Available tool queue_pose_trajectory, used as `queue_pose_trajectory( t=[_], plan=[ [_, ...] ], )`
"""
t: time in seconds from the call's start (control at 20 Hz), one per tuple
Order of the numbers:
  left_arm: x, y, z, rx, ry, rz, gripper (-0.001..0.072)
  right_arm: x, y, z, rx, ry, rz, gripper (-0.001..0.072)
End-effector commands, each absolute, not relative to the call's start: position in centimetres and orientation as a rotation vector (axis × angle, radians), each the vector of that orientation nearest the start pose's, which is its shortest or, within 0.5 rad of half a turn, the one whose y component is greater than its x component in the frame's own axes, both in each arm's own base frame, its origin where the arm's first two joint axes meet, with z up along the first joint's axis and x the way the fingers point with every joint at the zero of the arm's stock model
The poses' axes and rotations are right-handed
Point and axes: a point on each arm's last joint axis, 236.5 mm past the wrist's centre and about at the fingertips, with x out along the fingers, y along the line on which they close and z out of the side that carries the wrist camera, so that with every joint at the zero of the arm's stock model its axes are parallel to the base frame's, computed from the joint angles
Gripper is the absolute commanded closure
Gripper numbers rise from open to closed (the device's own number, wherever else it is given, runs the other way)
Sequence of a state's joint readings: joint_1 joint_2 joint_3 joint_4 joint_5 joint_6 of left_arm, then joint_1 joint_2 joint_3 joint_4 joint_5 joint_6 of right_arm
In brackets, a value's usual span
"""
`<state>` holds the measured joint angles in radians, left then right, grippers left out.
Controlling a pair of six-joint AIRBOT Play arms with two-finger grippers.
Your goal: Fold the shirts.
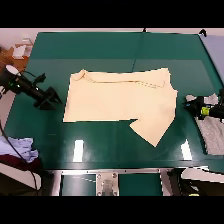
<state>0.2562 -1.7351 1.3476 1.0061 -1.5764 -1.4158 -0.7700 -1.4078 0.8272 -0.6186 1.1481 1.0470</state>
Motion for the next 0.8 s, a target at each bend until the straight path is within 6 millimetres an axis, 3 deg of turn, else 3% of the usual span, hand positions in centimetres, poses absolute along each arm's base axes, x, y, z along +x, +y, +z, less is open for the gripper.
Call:
queue_pose_trajectory(
  t=[0.0,0.15,0.3,0.35,0.4,0.5,0.55,0.6,0.75],
  plan=[
    [31.3,-5.1,-9.8,-0.729,1.815,-0.308,0.0116,33.0,-8.3,-6.4,1.099,1.059,0.052,0.044],
    [31.2,-7.3,-11.3,-0.858,1.76,-0.325,0.0117,32.3,-7.6,-7.0,1.109,1.079,0.06,0.044],
    [32.7,-7.5,-11.8,-0.892,1.684,-0.302,0.0119,31.6,-6.9,-7.7,1.111,1.095,0.072,0.044],
    [33.7,-7.5,-11.9,-0.902,1.643,-0.292,0.0164,31.4,-6.7,-7.9,1.115,1.101,0.074,0.044],
    [34.6,-7.4,-11.9,-0.905,1.602,-0.294,0.0323,31.1,-6.4,-8.1,1.12,1.108,0.075,0.044],
    [35.6,-7.7,-11.6,-0.918,1.553,-0.315,0.0569,30.8,-6.1,-8.4,1.128,1.116,0.075,0.0439],
    [35.8,-7.9,-11.4,-0.921,1.541,-0.333,0.0683,30.8,-6.1,-8.5,1.13,1.117,0.075,0.0387],
    [35.9,-8.0,-11.3,-0.93,1.537,-0.333,0.0683,30.8,-6.1,-8.5,1.13,1.117,0.071,0.0329],
    [36.6,-7.8,-11.4,-0.931,1.507,-0.319,0.0682,30.9,-6.6,-8.8,1.123,1.108,0.049,0.0321]
  ],
)
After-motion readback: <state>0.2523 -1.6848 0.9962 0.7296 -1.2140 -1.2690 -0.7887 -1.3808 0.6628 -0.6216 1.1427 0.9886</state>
